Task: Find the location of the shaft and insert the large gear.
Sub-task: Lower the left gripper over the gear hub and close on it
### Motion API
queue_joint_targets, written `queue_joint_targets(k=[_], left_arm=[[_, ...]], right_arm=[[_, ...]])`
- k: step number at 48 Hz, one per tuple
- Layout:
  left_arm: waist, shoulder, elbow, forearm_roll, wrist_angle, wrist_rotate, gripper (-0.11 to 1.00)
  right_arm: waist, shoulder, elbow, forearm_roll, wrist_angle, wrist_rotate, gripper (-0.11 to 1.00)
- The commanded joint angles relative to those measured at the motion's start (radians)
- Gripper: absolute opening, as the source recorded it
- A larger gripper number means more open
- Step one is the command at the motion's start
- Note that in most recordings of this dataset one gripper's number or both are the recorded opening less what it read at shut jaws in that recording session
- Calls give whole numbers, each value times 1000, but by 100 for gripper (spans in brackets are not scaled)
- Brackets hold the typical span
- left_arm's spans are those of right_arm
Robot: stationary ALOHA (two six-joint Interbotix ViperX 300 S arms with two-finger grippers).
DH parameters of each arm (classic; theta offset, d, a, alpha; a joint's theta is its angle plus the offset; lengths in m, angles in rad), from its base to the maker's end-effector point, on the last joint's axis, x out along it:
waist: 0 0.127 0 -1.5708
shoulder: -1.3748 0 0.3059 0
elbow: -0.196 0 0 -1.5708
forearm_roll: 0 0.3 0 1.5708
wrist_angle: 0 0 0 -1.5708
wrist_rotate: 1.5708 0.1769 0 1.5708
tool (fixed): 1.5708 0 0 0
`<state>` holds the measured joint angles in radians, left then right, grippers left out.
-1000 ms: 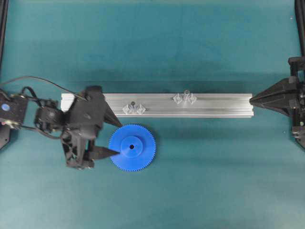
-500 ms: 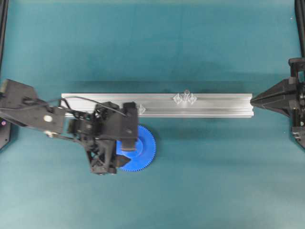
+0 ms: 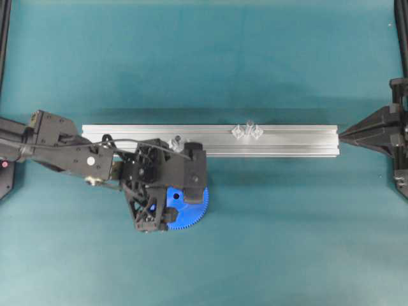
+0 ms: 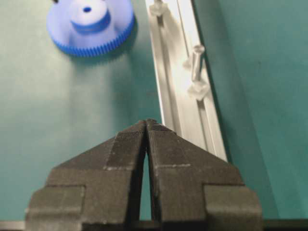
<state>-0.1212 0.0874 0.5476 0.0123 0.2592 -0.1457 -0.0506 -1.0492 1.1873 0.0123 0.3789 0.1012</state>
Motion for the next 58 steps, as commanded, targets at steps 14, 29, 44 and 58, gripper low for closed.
queue_joint_targets(k=[14,29,44,58], left_arm=[[9,5,-28,3,5,-6,93],[2,34,-37,3,3,-12,93],[-11,48,-37,2,-14,-54,93],[-12,55,-34,3,-14,-54,93]], right_arm=[[-2,-6,-9,3,6,9,10],[-2,-15,-2,3,6,9,10],[-2,-15,11,3,3,9,10],[-2,-18,17,3,2,9,10]])
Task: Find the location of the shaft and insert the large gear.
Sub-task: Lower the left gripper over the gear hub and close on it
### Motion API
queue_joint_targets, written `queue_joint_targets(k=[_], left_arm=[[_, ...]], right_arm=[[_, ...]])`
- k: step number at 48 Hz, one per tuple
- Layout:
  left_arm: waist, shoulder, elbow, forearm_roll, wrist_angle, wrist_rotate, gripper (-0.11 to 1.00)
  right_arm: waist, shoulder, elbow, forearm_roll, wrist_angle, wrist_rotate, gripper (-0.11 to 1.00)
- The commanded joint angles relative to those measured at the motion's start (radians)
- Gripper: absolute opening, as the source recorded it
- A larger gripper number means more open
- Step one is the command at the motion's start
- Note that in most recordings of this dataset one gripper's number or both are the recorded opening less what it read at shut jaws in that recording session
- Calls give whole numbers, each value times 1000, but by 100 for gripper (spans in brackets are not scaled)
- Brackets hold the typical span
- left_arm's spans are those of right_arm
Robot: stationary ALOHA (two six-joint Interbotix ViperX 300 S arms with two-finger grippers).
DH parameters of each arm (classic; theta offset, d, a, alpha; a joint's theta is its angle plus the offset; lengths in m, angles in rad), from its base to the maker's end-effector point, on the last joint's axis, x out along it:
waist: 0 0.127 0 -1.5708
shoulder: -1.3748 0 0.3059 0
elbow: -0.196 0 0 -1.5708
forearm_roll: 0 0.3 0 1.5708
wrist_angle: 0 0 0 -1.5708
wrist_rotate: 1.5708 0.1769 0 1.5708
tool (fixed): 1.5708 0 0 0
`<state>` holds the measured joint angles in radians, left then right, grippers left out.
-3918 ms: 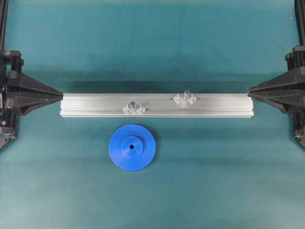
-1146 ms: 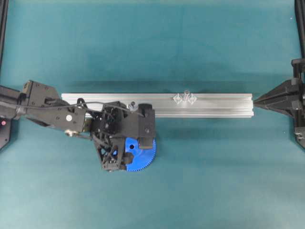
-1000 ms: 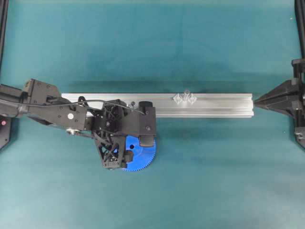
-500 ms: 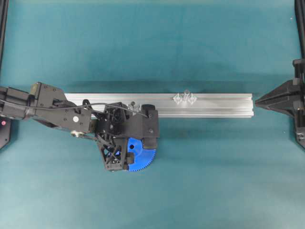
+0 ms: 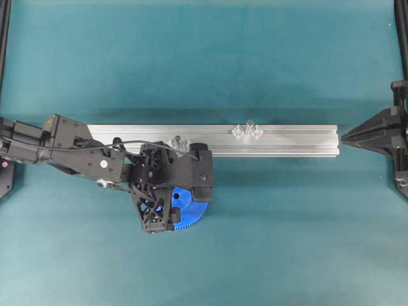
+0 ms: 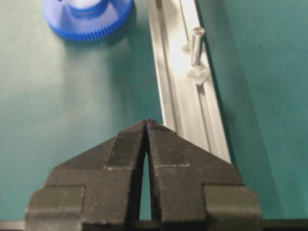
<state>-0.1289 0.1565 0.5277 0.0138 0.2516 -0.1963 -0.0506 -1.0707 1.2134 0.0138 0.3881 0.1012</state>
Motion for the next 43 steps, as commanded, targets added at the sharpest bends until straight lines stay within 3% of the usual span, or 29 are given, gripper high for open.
queue_joint_targets(k=[1,29,43], left_arm=[[-5,-14,-12,2,-6,-3,93],[-5,11,-8,2,6,-2,93],[-6,17,-12,2,74,3,92]], right_arm=[[-2,3,-11,3,-8,11,10],[-2,-3,0,3,-11,11,10],[-2,-37,8,3,-14,12,10]])
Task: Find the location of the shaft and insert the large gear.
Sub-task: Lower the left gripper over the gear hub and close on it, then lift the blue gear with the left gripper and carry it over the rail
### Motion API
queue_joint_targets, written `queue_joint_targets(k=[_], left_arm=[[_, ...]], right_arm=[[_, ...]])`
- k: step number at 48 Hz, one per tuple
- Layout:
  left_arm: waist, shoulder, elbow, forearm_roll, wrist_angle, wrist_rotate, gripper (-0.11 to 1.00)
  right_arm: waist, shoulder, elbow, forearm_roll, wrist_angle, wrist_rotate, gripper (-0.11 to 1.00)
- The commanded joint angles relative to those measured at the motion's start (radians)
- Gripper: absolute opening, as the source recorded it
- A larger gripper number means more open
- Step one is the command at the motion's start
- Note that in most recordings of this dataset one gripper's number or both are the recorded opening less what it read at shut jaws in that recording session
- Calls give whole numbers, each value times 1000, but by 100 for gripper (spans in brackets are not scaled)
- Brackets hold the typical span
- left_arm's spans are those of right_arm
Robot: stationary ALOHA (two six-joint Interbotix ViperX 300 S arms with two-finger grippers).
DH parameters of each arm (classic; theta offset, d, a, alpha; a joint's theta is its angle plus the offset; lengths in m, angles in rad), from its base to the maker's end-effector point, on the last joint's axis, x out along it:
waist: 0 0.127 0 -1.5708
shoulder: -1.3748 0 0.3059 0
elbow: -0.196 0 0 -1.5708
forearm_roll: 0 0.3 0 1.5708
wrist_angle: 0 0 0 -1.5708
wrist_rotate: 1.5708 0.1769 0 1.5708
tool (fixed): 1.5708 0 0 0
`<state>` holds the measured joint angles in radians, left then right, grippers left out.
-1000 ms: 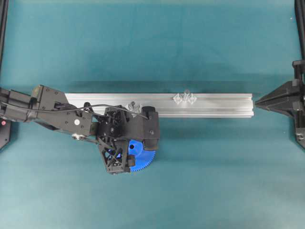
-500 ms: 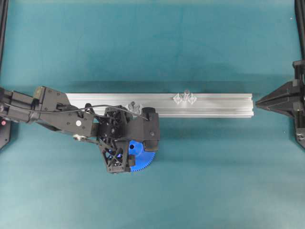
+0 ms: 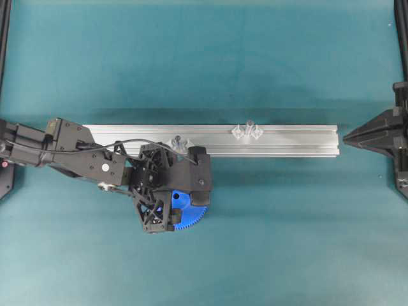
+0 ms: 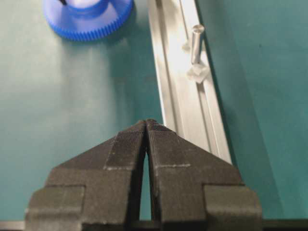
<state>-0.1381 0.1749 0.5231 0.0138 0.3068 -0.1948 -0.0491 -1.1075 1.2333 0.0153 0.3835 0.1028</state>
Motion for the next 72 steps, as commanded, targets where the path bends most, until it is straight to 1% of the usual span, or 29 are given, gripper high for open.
queue_joint_targets(k=[1,8,12,16,21,35,45,60,67,72], left_arm=[[3,0,-9,2,21,2,92],[2,2,-9,2,29,2,91],[2,2,-11,2,29,0,89],[2,0,-11,2,29,-2,83],[2,-2,-11,2,29,-2,72],[2,-3,-20,2,14,0,72],[8,-26,-38,2,-31,-2,72],[8,-63,-114,2,-38,5,72],[17,-89,-144,3,-38,32,72],[23,-107,-164,8,-40,67,72]], right_arm=[[-3,-2,-12,2,-9,11,10],[-3,-8,-5,2,-9,11,10],[-3,-8,-5,0,-9,11,10],[-3,-8,-3,2,-11,11,10],[-3,-8,-2,2,-9,11,10],[-6,-15,5,0,-15,11,10],[-12,-18,8,0,-15,11,10],[-15,-18,11,2,-17,11,10],[-14,-18,11,0,-25,11,10],[-14,-18,9,2,-26,11,10]])
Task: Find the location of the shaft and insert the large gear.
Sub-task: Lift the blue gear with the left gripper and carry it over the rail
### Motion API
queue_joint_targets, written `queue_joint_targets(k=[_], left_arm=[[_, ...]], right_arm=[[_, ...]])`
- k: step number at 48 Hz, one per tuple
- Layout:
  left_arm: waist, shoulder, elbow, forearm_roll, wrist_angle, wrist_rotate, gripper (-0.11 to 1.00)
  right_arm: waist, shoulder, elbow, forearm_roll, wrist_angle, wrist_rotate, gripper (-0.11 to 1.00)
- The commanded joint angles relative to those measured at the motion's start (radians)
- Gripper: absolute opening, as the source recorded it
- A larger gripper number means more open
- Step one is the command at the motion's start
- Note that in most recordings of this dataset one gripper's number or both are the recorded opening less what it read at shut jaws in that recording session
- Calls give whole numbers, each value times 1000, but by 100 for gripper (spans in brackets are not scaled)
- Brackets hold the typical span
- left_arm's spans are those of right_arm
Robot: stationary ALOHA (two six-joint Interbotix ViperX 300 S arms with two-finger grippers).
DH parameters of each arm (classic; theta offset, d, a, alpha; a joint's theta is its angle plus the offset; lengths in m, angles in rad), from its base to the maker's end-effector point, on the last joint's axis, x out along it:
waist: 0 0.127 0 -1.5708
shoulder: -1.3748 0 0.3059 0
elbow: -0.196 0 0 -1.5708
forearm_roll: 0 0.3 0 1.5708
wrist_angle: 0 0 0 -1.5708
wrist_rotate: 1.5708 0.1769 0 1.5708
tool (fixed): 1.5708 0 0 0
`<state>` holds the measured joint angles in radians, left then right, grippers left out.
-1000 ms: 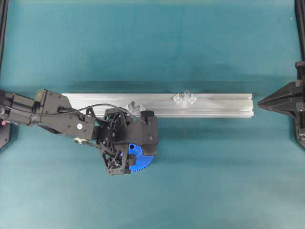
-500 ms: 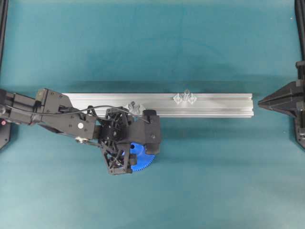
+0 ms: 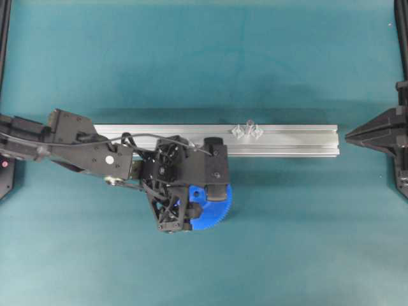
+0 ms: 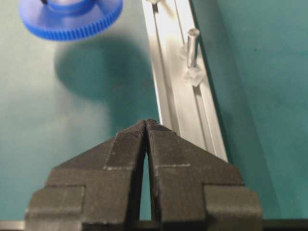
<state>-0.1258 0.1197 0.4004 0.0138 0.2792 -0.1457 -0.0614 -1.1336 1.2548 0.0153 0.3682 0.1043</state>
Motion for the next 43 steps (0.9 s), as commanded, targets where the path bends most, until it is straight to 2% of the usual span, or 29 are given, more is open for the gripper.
queue_joint_targets(k=[1,13,27,43], left_arm=[[14,-57,-44,6,-12,26,72],[66,-77,-89,6,-14,91,72],[135,-57,-130,6,-71,193,72],[196,23,-204,6,-106,204,72]], right_arm=[[-2,8,-12,0,-11,9,10],[-2,8,-11,0,-11,9,10],[-2,6,-8,0,-14,9,10],[-3,-3,-6,0,-32,9,10]])
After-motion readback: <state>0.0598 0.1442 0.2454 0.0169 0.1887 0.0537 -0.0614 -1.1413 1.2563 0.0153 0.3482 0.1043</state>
